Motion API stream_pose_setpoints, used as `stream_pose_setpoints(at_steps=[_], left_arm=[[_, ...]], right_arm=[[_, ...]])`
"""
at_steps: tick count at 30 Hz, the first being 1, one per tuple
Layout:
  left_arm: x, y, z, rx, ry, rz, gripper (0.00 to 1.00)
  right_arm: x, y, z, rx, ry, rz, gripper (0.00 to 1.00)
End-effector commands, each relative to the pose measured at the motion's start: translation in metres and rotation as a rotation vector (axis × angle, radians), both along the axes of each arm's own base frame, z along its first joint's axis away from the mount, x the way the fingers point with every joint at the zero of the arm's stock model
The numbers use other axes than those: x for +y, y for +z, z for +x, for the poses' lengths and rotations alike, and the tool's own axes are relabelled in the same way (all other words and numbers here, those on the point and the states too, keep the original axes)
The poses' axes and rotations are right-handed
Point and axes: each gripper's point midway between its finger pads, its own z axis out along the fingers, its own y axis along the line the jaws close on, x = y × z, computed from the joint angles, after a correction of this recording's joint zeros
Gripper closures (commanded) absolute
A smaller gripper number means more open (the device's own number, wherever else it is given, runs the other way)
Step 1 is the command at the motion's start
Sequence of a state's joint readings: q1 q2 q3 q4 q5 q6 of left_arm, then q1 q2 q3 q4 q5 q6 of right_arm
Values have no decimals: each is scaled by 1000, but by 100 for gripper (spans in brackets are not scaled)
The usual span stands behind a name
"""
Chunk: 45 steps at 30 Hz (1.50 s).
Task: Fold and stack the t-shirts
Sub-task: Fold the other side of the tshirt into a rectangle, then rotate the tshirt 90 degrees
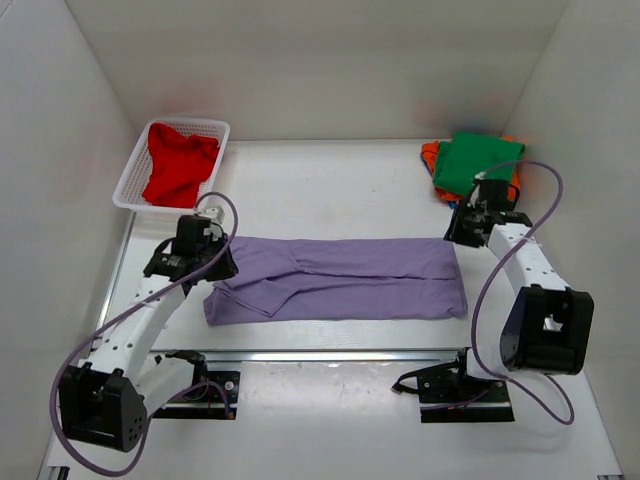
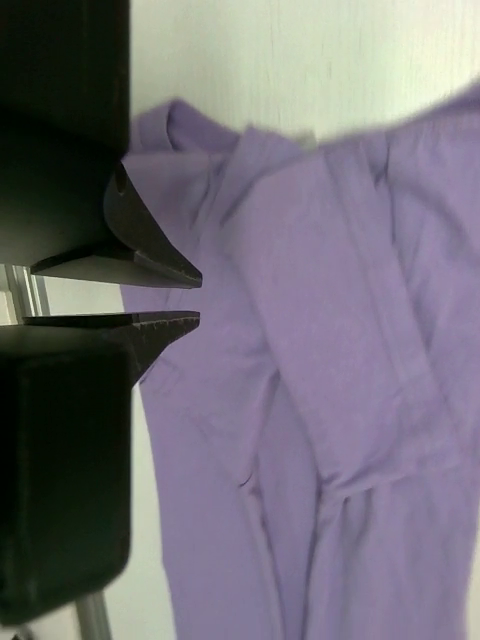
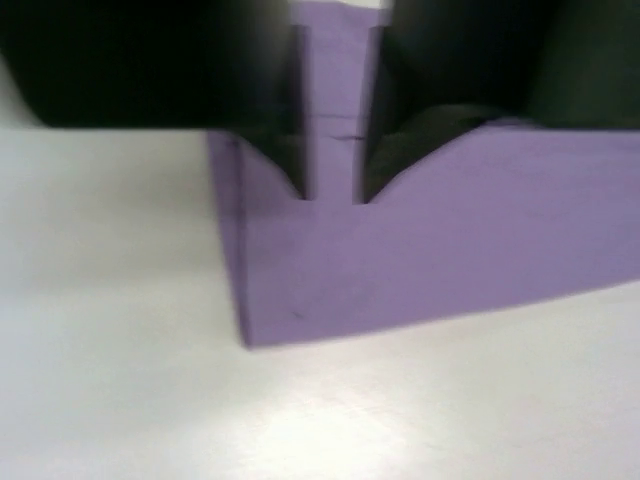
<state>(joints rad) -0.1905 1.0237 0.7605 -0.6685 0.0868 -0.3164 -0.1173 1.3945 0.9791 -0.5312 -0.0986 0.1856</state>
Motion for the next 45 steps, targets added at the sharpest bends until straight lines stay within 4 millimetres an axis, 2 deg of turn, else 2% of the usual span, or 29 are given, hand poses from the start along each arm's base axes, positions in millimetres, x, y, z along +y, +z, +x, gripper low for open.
stream_pose_setpoints(at_steps=[1,3,4,5,9,13,16,18,19,21,22,25,26,27,28,29,31,32,33,34,35,36,37,39,40,41,42,45], left_arm=[[-20,-24,-4,56,-4,-33,75],[-29,-35,3,63,-1,-55,77],[-33,-44,1,100,4,-71,78],[-38,-44,5,89,-4,-92,80],[-40,-67,17,140,25,-48,82],[-47,-87,37,209,27,-25,82],[-57,-95,66,231,28,-20,83],[-65,-100,98,250,25,-13,83],[-71,-102,106,263,10,-7,84],[-89,-107,140,295,-24,12,84],[-98,-109,149,301,-45,15,85],[-139,-109,207,293,-95,-13,87],[-144,-109,212,306,-102,-3,86],[-155,-107,229,297,-110,-14,87],[-162,-107,236,298,-121,-25,87],[-172,-102,253,284,-121,-55,86],[-189,-95,292,222,-114,-124,89],[-191,-92,297,231,-94,-176,91],[-191,-97,306,224,-69,-209,93],[-189,-101,308,244,-62,-251,93],[-189,-108,307,261,-63,-279,93],[-188,-105,315,231,-54,-301,93],[-186,-107,315,226,-49,-310,93],[-186,-111,314,222,-33,-322,93],[-189,-104,320,198,-32,-344,93],[-184,-110,326,198,-6,-350,94],[-188,-105,329,188,-7,-363,94],[-190,-111,347,173,27,-432,95]], right_arm=[[20,8,30,-63,105,25,87],[28,-1,34,-38,128,33,100],[28,-10,37,-20,117,27,100],[33,-18,39,-1,130,27,100],[39,-44,41,63,135,72,100],[29,-73,31,193,40,91,100],[22,-81,15,258,-49,65,100],[27,-83,1,297,-77,78,100],[31,-85,-6,318,-82,77,100],[39,-86,-23,370,-103,80,100],[52,-89,-36,396,-79,75,100],[94,-93,-72,439,-48,134,100],[112,-93,-81,446,-7,143,100],[131,-92,-96,435,33,157,100],[136,-98,-114,445,39,154,100],[153,-99,-126,434,56,192,100],[187,-99,-135,374,56,303,100],[195,-106,-154,387,74,308,100],[216,-101,-155,340,102,365,99],[225,-102,-155,321,73,424,100],[228,-107,-166,334,77,436,100],[239,-104,-163,303,87,477,100],[247,-103,-163,285,92,498,99],[256,-101,-157,264,67,540,100],[260,-100,-151,248,57,563,100],[266,-95,-145,222,37,613,100],[266,-99,-148,230,22,620,100],[276,-93,-136,209,-52,720,100]])
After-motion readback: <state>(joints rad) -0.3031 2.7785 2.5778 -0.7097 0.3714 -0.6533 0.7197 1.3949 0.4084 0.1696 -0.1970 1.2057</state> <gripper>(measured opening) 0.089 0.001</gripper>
